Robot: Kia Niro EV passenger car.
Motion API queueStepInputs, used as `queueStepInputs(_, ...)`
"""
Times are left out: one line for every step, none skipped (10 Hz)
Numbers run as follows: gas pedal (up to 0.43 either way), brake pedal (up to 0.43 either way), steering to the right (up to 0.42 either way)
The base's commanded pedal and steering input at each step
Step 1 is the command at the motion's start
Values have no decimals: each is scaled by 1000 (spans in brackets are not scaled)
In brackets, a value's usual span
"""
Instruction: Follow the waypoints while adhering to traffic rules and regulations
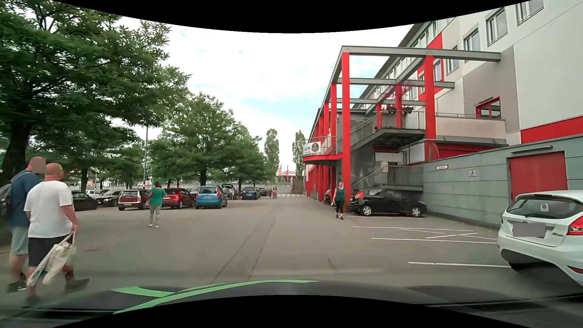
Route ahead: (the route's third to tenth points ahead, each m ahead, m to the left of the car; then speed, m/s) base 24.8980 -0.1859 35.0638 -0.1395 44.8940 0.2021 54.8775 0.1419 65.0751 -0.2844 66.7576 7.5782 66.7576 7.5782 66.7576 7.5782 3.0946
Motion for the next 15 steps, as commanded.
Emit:
queueStepInputs(28, 0, 10)
queueStepInputs(28, 0, 10)
queueStepInputs(28, 0, 10)
queueStepInputs(28, 0, 10)
queueStepInputs(28, 0, 10)
queueStepInputs(28, 0, 10)
queueStepInputs(28, 0, 10)
queueStepInputs(28, 0, 10)
queueStepInputs(28, 0, 10)
queueStepInputs(28, 0, 10)
queueStepInputs(28, 0, 10)
queueStepInputs(28, 0, 10)
queueStepInputs(28, 0, 10)
queueStepInputs(28, 0, 9)
queueStepInputs(28, 0, 8)
